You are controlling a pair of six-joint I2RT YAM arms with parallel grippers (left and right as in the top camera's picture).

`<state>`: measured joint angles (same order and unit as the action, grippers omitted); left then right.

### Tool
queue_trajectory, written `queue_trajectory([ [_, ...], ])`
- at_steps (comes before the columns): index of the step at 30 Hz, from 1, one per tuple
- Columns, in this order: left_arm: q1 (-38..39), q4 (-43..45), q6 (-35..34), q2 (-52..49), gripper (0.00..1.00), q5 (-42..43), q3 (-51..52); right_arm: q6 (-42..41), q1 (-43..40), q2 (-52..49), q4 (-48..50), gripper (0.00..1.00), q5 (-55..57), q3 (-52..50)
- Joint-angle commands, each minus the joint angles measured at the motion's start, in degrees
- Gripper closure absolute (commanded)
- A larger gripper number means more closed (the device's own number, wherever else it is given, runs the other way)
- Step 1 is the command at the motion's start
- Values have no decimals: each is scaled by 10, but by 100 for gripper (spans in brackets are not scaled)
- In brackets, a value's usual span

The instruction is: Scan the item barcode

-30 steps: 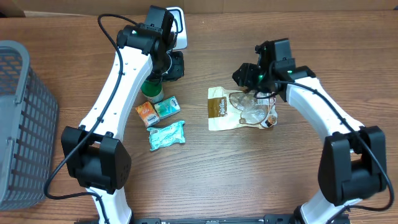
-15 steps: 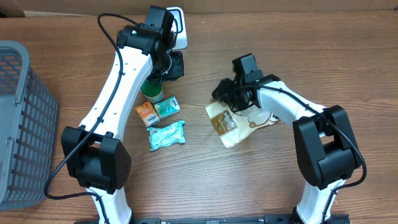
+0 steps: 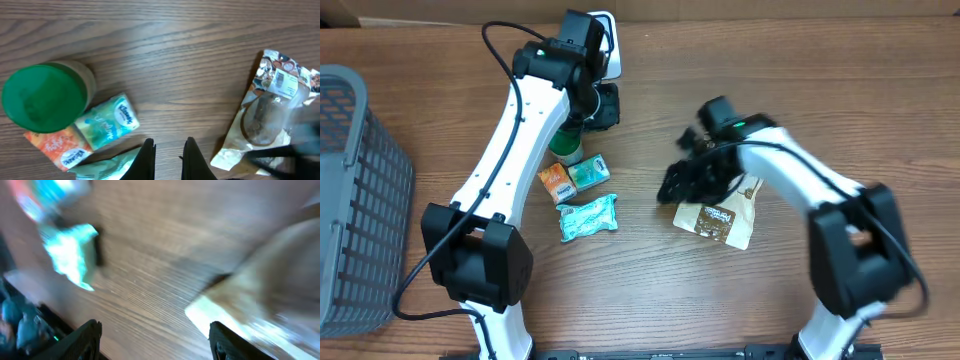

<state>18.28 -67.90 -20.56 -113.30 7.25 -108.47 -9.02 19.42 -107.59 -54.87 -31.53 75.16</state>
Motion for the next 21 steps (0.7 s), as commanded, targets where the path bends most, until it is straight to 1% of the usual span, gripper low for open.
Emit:
queue_trajectory([
  [1,25,7,13,2,96,0,5,-52,-86,99,-37,32,90,31],
  [2,32,11,13,1,96,0,7,-88,-122,112,-62,33,142,31],
  [4,51,31,13,1,96,-3,16,-127,-181,114,-94,36,216,27],
  [7,70,58,13,1,96,-2,27,-126,-230,103,-82,42,227,4],
  [10,82,64,13,1,95,-2,31,-125,-236,88,-54,46,259,-23],
  [12,89,62,13,1,92,-2,31,-137,-229,75,-36,46,280,-39],
  [14,92,62,13,1,86,-1,31,-138,-224,63,-27,46,290,-45],
  [15,92,61,12,1,86,2,31,-137,-221,55,-23,47,294,-46],
  [18,92,49,13,1,91,26,31,-137,-206,31,-10,46,309,-47],
  [21,92,38,13,1,91,33,31,-132,-187,12,5,46,311,-47],
])
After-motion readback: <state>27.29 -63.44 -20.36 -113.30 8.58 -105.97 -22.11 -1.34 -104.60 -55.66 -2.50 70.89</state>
